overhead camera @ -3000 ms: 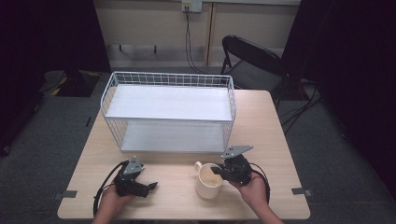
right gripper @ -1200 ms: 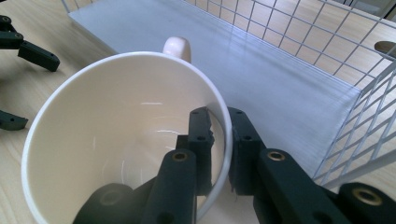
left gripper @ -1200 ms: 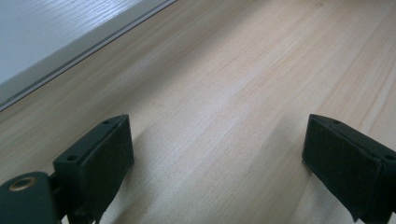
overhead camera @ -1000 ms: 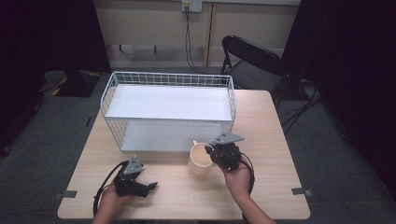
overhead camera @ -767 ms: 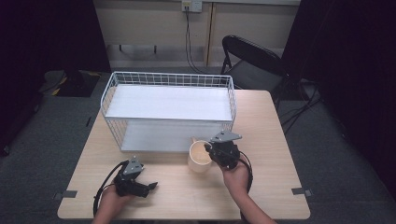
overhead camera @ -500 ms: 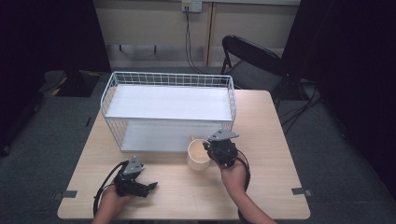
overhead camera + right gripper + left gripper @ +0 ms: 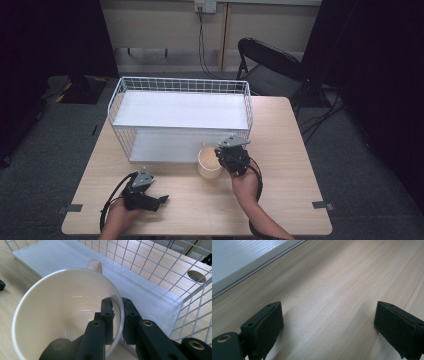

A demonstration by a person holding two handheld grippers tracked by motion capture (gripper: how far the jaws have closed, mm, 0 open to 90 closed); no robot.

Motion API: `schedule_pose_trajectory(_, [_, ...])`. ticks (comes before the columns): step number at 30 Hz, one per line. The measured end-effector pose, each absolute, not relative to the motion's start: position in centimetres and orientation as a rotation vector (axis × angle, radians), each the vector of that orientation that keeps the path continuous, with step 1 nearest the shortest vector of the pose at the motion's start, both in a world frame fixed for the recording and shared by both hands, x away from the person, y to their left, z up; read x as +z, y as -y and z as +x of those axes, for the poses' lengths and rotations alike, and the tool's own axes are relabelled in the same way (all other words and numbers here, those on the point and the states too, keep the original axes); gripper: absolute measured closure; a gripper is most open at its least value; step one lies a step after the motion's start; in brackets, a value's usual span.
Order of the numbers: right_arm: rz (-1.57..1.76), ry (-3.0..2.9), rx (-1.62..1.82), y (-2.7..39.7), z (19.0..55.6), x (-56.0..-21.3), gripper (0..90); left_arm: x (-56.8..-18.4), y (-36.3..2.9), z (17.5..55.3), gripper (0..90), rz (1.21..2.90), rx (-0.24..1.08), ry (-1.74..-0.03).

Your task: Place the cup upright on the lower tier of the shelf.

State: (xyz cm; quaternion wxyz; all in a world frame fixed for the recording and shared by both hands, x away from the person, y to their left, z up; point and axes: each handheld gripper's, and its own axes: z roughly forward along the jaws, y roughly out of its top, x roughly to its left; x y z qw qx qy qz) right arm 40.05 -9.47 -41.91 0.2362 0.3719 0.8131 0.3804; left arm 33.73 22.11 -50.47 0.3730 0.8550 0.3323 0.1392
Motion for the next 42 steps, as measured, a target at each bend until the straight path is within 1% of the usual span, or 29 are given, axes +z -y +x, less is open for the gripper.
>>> schedule_pose_trajectory(42, [1.057,-2.196,0.994,7.6,42.3,-42.7,81.7,-50.5,-22.1,33.7,8.3,2.19,0.357,-0.852])
